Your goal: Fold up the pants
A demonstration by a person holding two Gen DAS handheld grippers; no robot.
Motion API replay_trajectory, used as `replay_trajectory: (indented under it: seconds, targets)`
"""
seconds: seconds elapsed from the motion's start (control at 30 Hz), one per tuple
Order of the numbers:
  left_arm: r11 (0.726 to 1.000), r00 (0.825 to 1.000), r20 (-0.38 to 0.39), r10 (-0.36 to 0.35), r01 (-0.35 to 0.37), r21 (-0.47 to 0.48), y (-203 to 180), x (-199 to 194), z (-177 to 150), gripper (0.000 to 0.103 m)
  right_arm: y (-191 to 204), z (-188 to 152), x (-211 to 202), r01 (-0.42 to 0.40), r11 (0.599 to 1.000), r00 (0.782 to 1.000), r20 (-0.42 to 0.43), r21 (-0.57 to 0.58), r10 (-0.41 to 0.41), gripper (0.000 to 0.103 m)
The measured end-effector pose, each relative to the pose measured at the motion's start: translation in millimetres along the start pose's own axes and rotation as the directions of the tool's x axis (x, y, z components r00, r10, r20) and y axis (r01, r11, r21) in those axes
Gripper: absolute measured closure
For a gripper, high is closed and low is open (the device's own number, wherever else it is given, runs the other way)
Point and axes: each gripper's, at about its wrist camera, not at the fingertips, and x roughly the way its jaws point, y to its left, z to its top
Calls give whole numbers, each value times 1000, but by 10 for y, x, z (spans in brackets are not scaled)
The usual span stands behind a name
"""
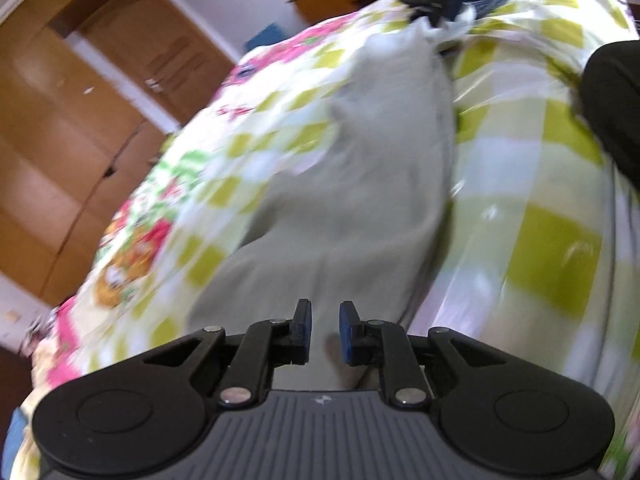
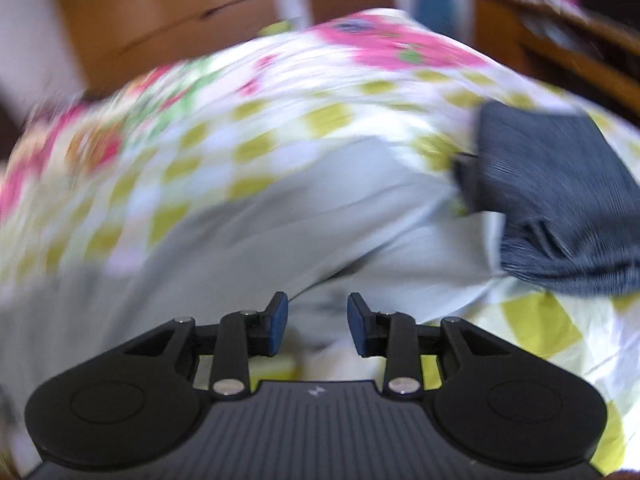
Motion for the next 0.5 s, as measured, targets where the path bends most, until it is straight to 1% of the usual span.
replay_trajectory:
  seconds: [0.03,0.1,0.2,0.3,0.33,0.37,0.4,0.47,0.5]
  targets:
    - [1000,1000,2,-13,13,8,-30,59,57,71,-82,63,62,-9,999,1000,8,40,8,67]
    - [999,999,8,-36,36,16,-55,164,168,71,-196,166,209,-22,996,1000,12,83,21,67]
    - [998,998,15,-64,64,18,-53,264,297,70,-348,248,469,-47,985,999,-19,168,51,66]
    - [997,997,7,-78,78,28,-69,357,376,70,-483,297,637,-44,972,999,-11,232,48,67]
    - [996,997,4,-81,81,31,-90,384,392,70,-513,322,676,-51,968,999,-1,246,53,71]
    - [996,996,1,-85,85,35,-95,411,410,70,-549,356,699,-59,965,998,3,257,60,89]
    - [995,996,0,-89,89,38,-111,432,429,70,-574,384,711,-68,961,997,-2,268,71,100]
    - [994,995,3,-97,97,44,-144,441,476,70,-578,445,616,-98,962,995,26,255,95,100]
    - [994,995,7,-103,102,46,-157,448,492,70,-570,466,515,-100,966,995,51,238,90,100]
